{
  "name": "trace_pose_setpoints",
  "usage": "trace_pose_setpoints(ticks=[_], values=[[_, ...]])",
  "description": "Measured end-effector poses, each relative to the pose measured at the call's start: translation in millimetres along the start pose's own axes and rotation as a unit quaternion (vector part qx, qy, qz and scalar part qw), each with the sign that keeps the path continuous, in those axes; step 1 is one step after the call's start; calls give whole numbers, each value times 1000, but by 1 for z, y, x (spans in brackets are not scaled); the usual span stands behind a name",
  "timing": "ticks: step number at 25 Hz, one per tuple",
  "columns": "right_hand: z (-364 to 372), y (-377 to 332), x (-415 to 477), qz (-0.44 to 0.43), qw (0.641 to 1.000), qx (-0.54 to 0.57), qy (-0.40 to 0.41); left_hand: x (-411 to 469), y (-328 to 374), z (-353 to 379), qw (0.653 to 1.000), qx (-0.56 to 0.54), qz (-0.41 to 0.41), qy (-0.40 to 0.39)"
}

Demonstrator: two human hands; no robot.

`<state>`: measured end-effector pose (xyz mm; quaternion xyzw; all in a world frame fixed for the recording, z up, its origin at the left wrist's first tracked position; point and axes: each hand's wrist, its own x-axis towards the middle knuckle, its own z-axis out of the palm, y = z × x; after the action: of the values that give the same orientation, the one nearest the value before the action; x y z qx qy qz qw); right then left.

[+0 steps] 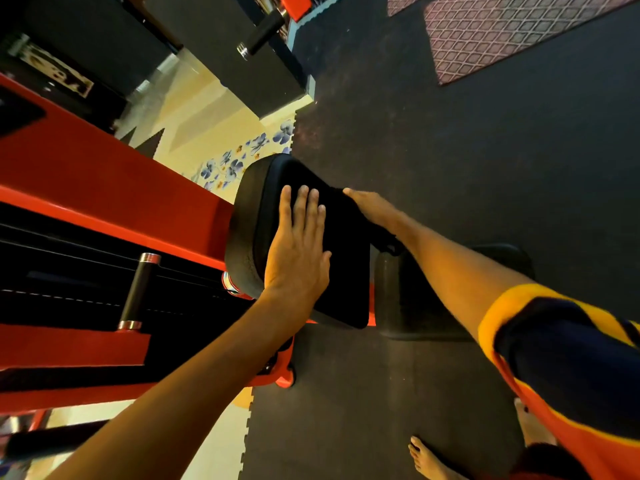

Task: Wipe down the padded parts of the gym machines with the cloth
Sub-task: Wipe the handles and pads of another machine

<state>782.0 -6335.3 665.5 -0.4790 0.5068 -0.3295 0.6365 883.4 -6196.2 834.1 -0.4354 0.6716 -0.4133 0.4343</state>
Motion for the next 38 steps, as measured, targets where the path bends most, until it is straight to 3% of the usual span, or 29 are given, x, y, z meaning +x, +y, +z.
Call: trace_pose_setpoints(ticks=[2,6,11,14,20,24,26,30,34,38], values=[[-8,-17,7,-11,999,-21,-44,1,1,0,1000,2,-4,-5],[-6,-41,2,-86,995,25,-36,2,2,1,1000,2,-6,-7],[7,19,5,-15,997,69,34,2,1,-2,1000,8,-5,-16],[8,35,9,50,993,99,28,1,2,-5,1000,12,-3,-25],[34,23,-67,-24,995,22,98,2,3,-6,999,26,-7,-25],[79,51,-138,-90,991,-61,84,3,3,-5,999,35,-9,-31],[90,74,-141,-42,993,-60,94,1,1,-5,999,41,0,-35],[84,75,-119,78,988,84,105,-12,2,1,999,26,28,-21],[102,37,-157,-29,991,25,126,-33,8,15,998,32,40,22],[140,51,-199,-134,974,-11,185,-38,6,20,996,20,51,70]])
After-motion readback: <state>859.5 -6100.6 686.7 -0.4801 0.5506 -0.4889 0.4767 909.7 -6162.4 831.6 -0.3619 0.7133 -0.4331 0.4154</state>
